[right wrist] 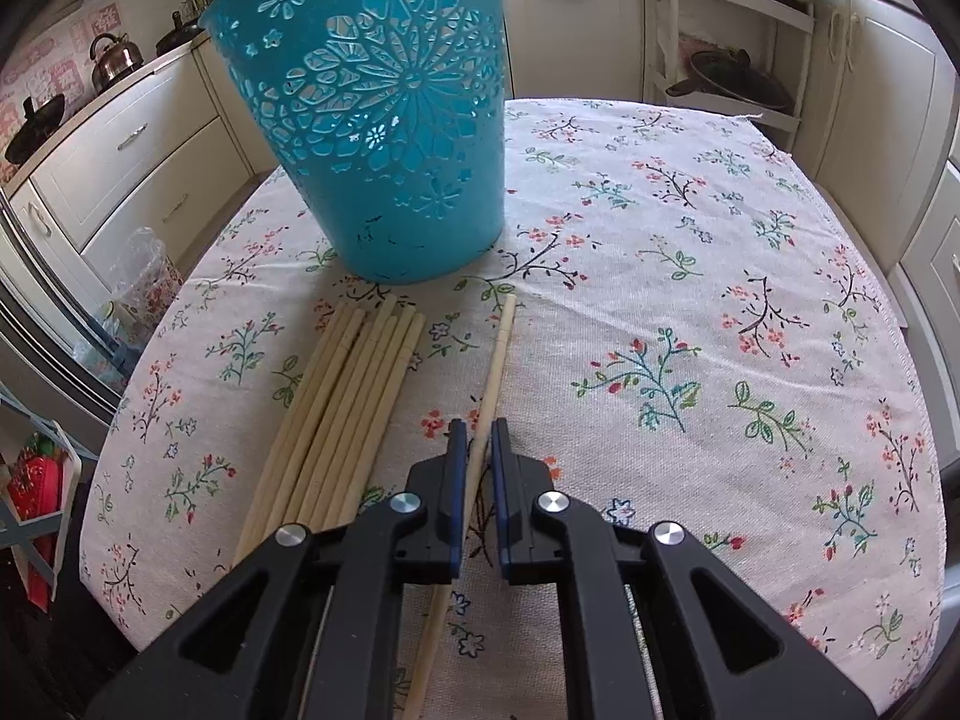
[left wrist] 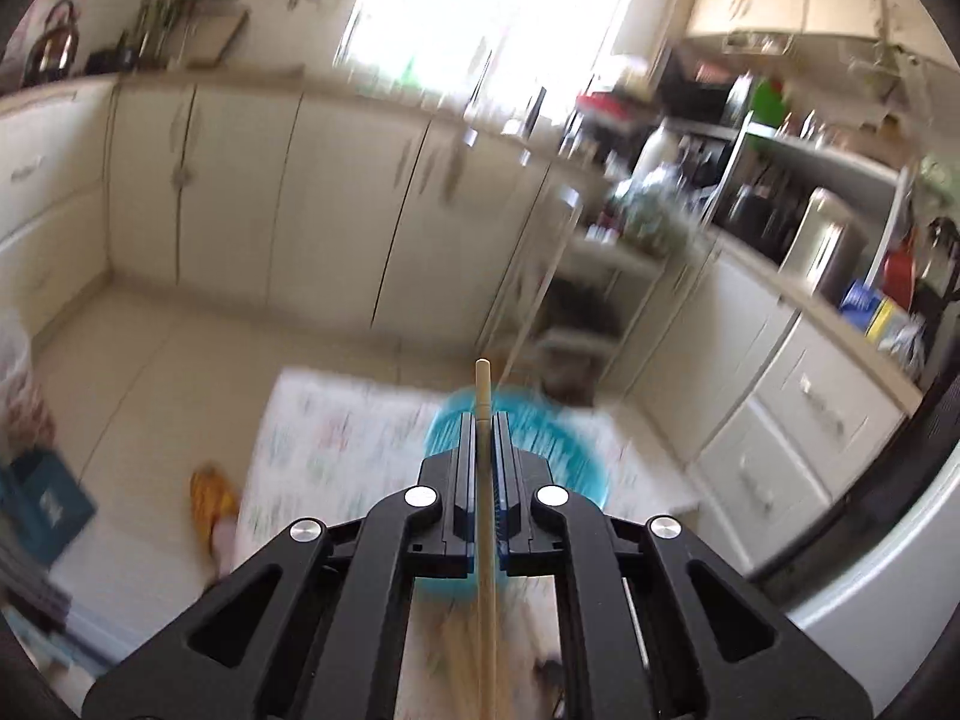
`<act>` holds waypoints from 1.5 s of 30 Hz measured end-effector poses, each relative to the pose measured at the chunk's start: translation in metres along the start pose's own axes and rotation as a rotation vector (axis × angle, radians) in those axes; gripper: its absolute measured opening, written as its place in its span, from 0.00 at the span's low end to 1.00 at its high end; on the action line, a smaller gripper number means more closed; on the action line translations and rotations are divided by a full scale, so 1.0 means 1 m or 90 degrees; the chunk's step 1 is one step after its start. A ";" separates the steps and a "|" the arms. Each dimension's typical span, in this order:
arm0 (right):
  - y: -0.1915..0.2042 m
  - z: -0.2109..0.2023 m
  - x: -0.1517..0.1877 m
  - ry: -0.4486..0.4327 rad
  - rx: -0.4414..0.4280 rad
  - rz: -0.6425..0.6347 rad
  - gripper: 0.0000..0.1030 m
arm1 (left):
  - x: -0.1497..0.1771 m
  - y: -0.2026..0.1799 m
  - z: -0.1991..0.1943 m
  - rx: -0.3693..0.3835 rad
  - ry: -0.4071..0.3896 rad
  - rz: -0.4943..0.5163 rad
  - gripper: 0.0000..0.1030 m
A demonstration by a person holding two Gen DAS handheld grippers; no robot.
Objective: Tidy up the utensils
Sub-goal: 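Lift the held stick with the left gripper over the teal cup, then open the left gripper to drop the stick into the teal cup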
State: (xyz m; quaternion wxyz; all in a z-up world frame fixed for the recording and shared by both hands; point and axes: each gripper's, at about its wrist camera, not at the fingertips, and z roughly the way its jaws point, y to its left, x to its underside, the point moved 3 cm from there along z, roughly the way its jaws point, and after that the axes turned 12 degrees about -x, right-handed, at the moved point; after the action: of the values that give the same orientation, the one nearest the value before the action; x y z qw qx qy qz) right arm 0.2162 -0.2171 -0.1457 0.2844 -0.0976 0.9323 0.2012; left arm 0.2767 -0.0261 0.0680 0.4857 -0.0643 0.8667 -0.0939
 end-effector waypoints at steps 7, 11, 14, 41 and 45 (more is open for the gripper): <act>0.006 0.001 0.002 -0.007 -0.010 -0.013 0.24 | -0.050 -0.040 0.039 -0.012 -0.113 -0.019 0.05; 0.004 0.001 0.001 -0.013 -0.018 -0.003 0.24 | -0.063 -0.050 0.067 -0.042 -0.144 -0.039 0.05; 0.002 0.001 0.001 -0.016 -0.028 0.005 0.25 | -0.061 -0.050 0.091 -0.057 -0.130 -0.049 0.05; 0.000 -0.002 0.003 -0.003 0.002 -0.028 0.16 | 0.052 0.021 0.050 -0.146 -0.029 0.034 0.56; 0.003 0.000 0.003 -0.006 0.026 -0.043 0.10 | 0.090 0.060 0.031 -0.181 -0.013 -0.006 0.64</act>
State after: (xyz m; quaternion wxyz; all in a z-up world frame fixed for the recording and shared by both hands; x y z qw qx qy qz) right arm 0.2132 -0.2144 -0.1466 0.2974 -0.1224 0.9310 0.1727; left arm 0.2557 0.0114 -0.0362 0.4803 -0.1375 0.8658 0.0283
